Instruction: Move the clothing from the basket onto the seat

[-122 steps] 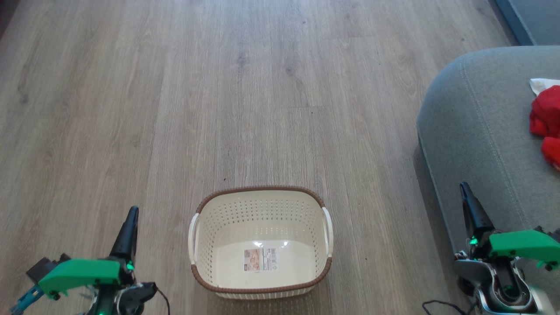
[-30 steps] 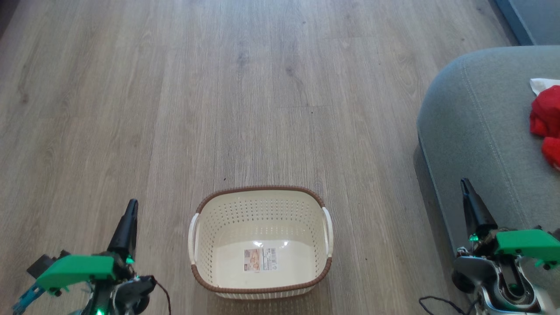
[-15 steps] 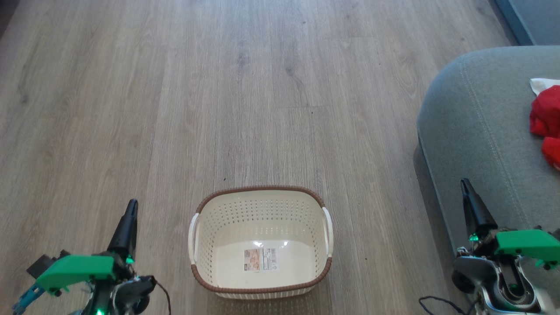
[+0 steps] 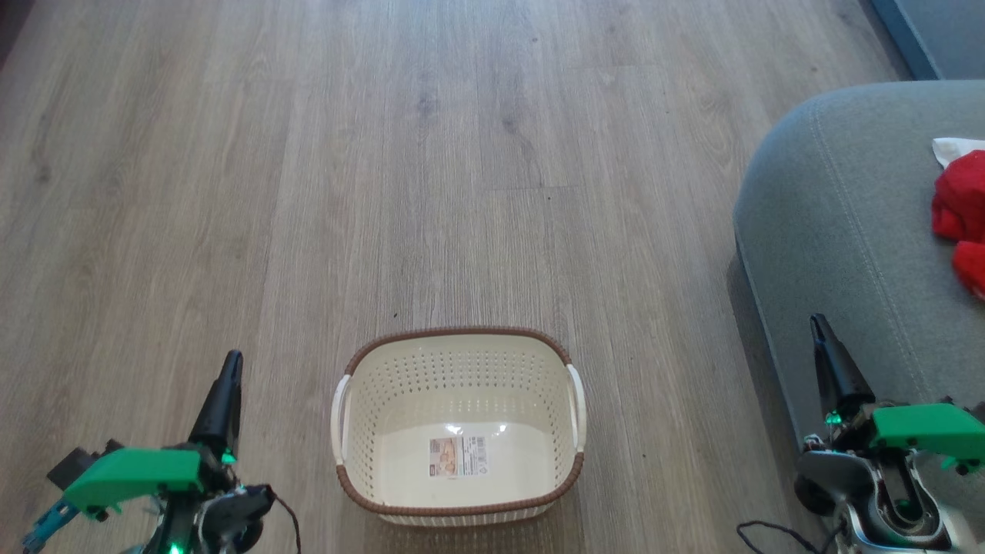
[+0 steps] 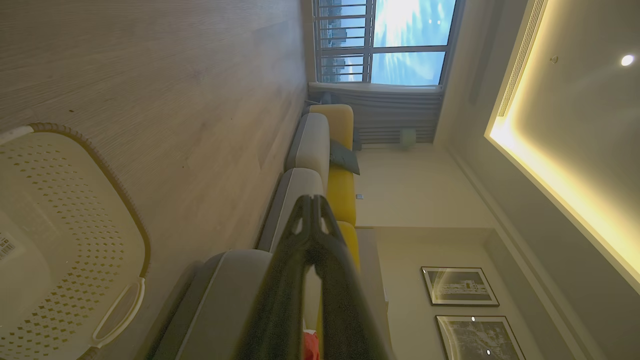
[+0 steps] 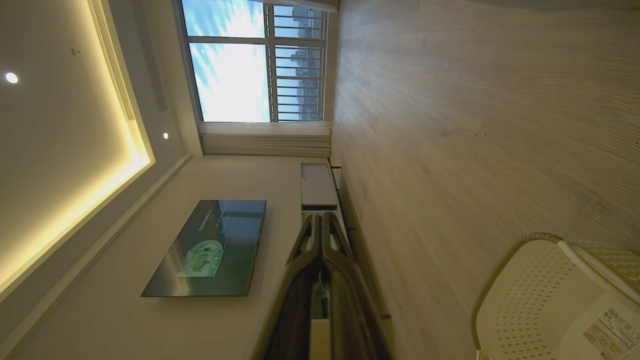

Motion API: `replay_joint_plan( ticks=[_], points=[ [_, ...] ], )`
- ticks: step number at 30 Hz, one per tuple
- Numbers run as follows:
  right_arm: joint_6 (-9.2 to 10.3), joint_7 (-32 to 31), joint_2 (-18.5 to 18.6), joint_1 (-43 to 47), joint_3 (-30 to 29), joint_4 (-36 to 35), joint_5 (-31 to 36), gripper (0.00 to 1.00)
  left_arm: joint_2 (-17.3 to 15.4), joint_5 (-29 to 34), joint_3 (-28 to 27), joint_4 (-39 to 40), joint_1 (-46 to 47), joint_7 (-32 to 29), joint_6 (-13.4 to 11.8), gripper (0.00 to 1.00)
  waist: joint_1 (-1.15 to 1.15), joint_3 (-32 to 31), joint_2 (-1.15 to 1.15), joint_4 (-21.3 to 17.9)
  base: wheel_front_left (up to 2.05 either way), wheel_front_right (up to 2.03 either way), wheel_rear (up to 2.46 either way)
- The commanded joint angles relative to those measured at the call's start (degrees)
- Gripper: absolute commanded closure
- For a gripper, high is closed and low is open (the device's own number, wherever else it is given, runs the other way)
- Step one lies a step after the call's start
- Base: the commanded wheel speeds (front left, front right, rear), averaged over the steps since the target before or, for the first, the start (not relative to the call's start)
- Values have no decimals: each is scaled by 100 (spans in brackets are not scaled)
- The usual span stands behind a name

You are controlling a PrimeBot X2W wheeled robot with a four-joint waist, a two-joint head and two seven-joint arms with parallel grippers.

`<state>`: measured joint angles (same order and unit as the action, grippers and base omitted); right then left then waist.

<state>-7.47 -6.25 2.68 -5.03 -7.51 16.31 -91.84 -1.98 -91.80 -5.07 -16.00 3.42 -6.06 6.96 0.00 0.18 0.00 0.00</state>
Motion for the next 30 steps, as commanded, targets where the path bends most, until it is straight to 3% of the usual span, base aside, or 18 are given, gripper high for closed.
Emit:
replay_joint_plan(
  ticks=[1,30],
  points=[
    [-2,-24,20,-115,100,-229,-33,100,-89,-38,-144,196,277,-42,53,100,0,0,0,0,0,0,0],
    [-2,-23,20,-115,100,-229,-33,100,-89,-38,-144,196,277,-42,53,100,0,0,0,0,0,0,0]
  ],
)
